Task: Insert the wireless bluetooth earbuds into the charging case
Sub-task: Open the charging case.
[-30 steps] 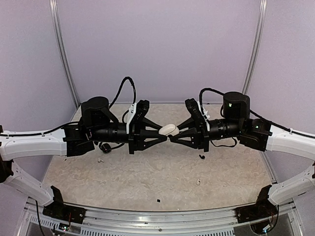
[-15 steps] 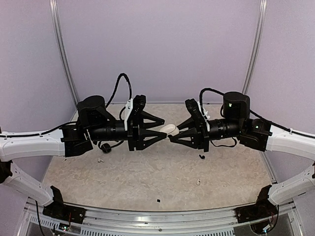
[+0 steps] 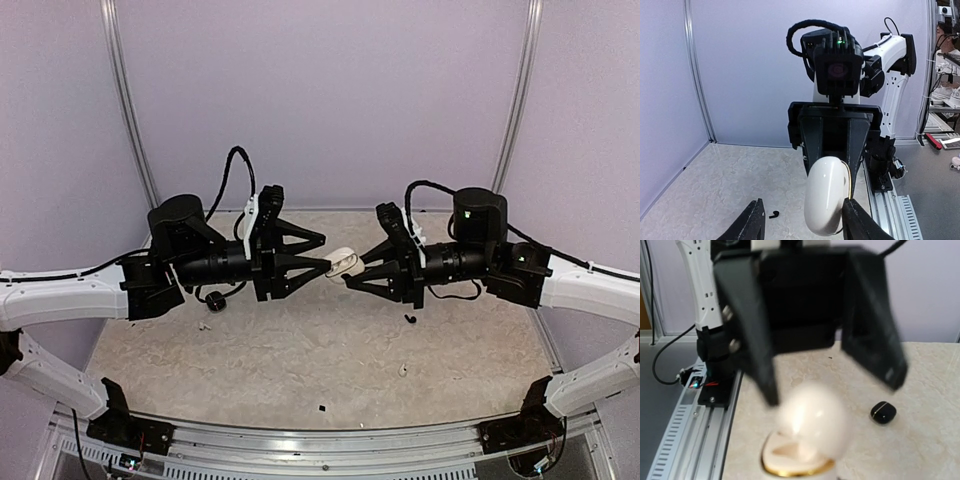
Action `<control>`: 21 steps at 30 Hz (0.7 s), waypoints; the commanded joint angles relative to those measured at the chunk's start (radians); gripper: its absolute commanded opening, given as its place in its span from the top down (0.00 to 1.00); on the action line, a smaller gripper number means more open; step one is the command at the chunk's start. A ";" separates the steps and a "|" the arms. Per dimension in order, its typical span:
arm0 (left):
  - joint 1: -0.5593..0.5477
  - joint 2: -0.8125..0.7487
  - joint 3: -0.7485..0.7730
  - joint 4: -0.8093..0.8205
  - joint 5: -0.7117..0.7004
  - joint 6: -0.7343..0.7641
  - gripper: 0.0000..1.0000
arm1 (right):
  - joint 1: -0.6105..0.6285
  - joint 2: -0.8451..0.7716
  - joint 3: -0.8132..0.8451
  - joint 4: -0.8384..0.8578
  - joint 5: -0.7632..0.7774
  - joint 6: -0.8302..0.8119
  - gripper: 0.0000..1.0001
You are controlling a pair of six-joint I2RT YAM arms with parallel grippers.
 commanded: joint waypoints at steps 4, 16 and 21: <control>0.025 -0.021 -0.008 0.055 -0.020 -0.025 0.47 | -0.004 -0.015 -0.022 -0.002 -0.027 -0.014 1.00; 0.020 0.015 0.023 -0.005 -0.055 0.010 0.45 | -0.006 -0.063 -0.053 0.065 -0.020 0.022 1.00; 0.052 -0.024 -0.039 0.096 -0.084 -0.042 0.37 | -0.011 -0.081 -0.072 0.076 -0.005 0.048 1.00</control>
